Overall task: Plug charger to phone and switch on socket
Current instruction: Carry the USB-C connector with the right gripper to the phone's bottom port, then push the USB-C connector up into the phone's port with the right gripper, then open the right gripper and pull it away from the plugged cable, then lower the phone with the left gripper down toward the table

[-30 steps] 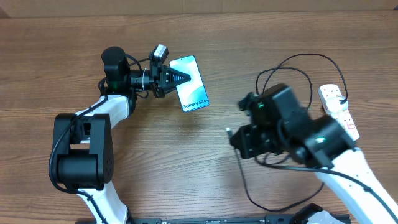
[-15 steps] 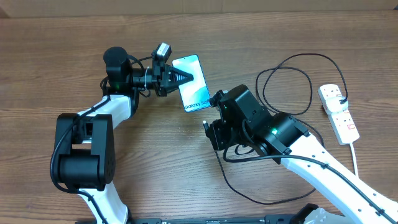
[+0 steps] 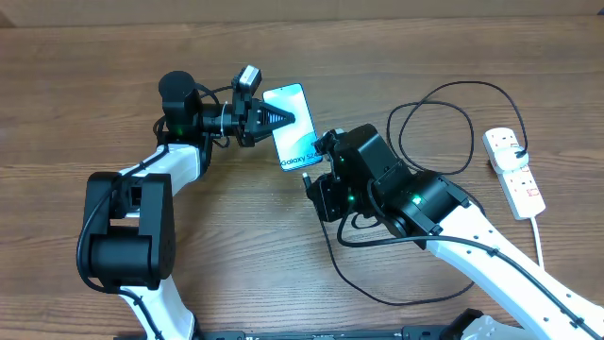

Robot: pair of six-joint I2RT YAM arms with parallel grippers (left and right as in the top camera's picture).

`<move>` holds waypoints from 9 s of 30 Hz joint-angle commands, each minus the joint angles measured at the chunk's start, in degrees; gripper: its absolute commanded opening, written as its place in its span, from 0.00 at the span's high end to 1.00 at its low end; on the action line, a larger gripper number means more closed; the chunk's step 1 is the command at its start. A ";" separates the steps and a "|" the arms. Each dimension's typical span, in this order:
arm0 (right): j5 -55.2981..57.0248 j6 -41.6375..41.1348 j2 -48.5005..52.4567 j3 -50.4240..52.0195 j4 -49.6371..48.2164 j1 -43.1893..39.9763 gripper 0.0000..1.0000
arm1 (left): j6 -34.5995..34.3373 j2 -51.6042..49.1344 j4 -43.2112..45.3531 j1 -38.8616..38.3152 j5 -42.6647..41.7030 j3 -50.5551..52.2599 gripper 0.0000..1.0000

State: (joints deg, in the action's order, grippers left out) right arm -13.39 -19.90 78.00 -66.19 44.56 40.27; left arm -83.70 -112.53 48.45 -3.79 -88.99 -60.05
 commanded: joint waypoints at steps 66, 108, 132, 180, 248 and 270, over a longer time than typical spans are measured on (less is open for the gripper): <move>2.67 0.33 2.27 -0.09 2.62 0.98 0.96 | 12.00 0.57 0.24 -1.05 1.11 -1.18 0.96; 8.02 0.37 3.15 -0.07 -0.63 1.95 0.96 | 13.00 0.57 -0.20 -1.11 0.44 -1.18 0.96; 10.97 0.37 3.15 -0.09 -7.08 1.92 0.96 | 13.03 0.57 -0.20 -1.11 -1.14 -1.18 0.96; 10.97 -0.02 6.93 0.55 -9.73 1.92 0.96 | 14.78 0.57 -0.59 -2.78 1.44 -1.18 0.96; 26.23 -13.14 -28.44 -23.45 43.41 1.51 0.00 | 66.29 0.57 -88.70 -20.74 49.66 -31.36 0.96; 26.34 -20.85 -19.76 -1.09 26.49 1.51 0.00 | 100.00 16.24 -124.23 -1.73 40.68 -20.74 0.95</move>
State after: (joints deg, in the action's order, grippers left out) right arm 12.08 -38.98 56.77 -67.31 71.46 41.98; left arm 12.25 -107.28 -75.77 -6.85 -43.86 -84.77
